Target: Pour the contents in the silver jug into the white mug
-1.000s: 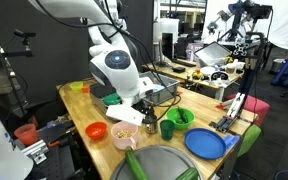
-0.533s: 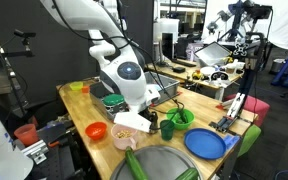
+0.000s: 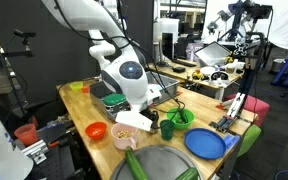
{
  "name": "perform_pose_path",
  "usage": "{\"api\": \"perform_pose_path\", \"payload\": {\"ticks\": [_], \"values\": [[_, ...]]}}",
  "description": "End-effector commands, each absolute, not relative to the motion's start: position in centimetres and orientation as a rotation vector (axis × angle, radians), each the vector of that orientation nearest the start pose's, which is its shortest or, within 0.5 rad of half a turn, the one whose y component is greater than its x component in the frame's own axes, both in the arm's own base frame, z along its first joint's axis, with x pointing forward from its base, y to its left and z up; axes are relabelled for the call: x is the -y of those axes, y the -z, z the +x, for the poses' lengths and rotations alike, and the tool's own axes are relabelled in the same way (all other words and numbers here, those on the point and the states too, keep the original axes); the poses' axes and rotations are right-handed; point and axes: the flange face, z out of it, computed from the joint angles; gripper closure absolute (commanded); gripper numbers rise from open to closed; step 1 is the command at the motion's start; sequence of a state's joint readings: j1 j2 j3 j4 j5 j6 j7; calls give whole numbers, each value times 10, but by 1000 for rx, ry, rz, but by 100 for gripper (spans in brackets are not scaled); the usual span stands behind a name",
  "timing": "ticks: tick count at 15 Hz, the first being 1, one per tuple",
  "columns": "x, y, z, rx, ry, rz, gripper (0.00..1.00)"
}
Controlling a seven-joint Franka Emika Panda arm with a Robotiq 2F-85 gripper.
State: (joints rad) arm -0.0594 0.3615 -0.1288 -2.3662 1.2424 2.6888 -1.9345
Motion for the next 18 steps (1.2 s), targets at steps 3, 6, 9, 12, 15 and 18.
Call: {"api": "perform_pose_path", "payload": {"ticks": [3,6,9,12,15,18], "values": [[139,-141,488,826,559,-2721,0],[148,-127,490,802,546,-2714,0],[153,-118,493,796,550,-2697,0],[153,-107,498,801,544,-2653,0],[150,-98,505,820,552,-2606,0],[155,-97,508,815,550,-2612,25]]}}
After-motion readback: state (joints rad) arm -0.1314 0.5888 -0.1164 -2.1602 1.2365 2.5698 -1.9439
